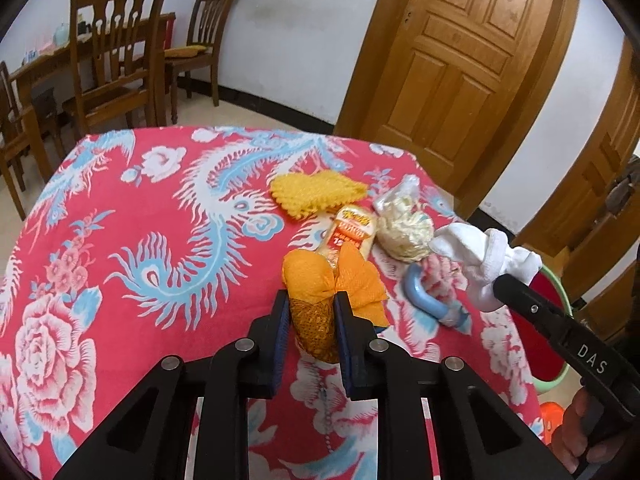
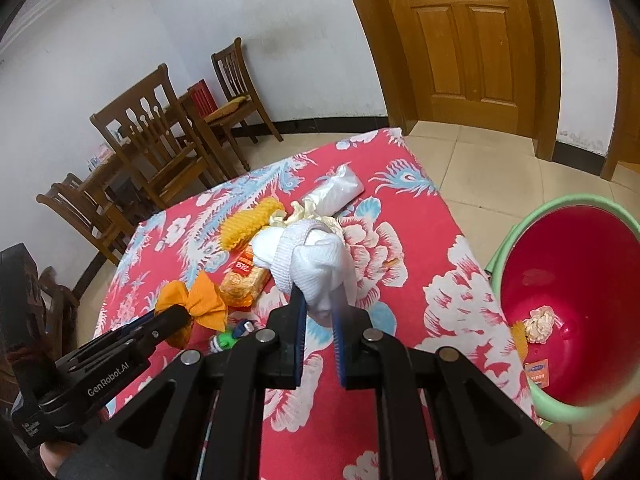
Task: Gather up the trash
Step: 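Carry the white cloth and orange mesh bag over the bucket with both tools, then open the left tool to drop the orange mesh bag while the right tool releases the white cloth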
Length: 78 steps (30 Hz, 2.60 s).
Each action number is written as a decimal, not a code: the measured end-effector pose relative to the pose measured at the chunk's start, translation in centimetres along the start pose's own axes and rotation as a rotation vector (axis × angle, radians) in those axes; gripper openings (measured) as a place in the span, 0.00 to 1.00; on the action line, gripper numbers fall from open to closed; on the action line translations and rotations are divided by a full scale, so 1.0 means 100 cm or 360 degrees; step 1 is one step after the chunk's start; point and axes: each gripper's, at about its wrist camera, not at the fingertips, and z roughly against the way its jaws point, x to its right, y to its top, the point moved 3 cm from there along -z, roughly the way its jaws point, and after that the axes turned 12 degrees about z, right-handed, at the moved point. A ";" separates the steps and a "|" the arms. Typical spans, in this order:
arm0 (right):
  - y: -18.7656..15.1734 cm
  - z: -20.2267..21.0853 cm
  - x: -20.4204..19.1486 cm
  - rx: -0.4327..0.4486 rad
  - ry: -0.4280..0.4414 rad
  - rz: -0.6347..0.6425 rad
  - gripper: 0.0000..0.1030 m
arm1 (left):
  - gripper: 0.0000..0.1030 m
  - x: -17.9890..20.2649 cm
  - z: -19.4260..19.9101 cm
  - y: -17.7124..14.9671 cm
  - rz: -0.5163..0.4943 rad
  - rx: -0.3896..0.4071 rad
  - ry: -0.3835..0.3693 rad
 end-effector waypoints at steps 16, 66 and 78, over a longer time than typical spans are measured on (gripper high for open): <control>-0.011 0.067 0.011 0.0125 -0.0009 -0.0074 0.14 | 0.21 0.030 0.037 -0.004 -0.0082 0.0084 -0.0078; -0.087 0.120 0.184 0.0043 -0.0396 -0.0591 0.14 | 0.21 0.225 -0.032 -0.085 -0.0618 -0.0173 -0.0303; -0.102 0.100 0.212 -0.0066 -0.0422 -0.0712 0.20 | 0.32 0.245 -0.065 -0.101 -0.0696 -0.0282 -0.0265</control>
